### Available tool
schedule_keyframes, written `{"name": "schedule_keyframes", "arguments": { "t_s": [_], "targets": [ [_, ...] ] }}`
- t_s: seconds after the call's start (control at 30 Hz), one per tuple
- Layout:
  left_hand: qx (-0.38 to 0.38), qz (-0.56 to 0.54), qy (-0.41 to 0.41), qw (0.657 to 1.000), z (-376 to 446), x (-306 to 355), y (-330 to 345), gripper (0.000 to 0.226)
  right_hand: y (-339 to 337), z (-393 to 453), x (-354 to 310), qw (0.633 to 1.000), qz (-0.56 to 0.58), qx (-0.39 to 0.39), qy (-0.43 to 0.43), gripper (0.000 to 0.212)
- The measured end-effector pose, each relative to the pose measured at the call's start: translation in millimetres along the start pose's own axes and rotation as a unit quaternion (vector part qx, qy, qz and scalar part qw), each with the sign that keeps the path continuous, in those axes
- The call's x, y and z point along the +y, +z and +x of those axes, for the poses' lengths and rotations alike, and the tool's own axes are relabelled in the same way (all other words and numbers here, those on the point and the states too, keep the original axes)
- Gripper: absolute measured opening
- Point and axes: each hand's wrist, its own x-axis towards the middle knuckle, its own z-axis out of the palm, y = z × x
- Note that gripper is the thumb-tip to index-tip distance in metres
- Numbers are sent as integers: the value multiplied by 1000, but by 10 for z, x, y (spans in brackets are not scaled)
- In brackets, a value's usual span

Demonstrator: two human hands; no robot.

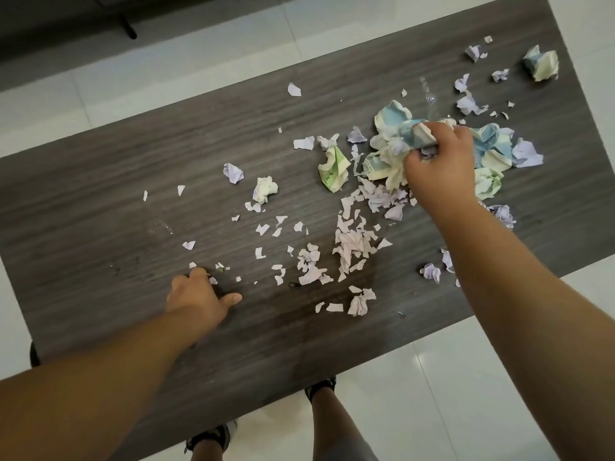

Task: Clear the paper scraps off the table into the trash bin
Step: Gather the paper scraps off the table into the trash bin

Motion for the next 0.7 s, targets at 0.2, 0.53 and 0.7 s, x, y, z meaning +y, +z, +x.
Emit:
{"name": "schedule_keyframes", "arguments": {
  "t_s": [0.2,0.53,0.7],
  "targets": [
    [-1,-3,9,1000,34,-22,18,78,444,68,138,990,-76,-108,59,64],
    [2,-4,8,1000,52,-37,41,77,865,31,-98,978,-91,-118,147,143],
    [3,-3,10,1000,45,-26,35,78,978,18,-227,977,-127,-112,131,127]
  ]
}}
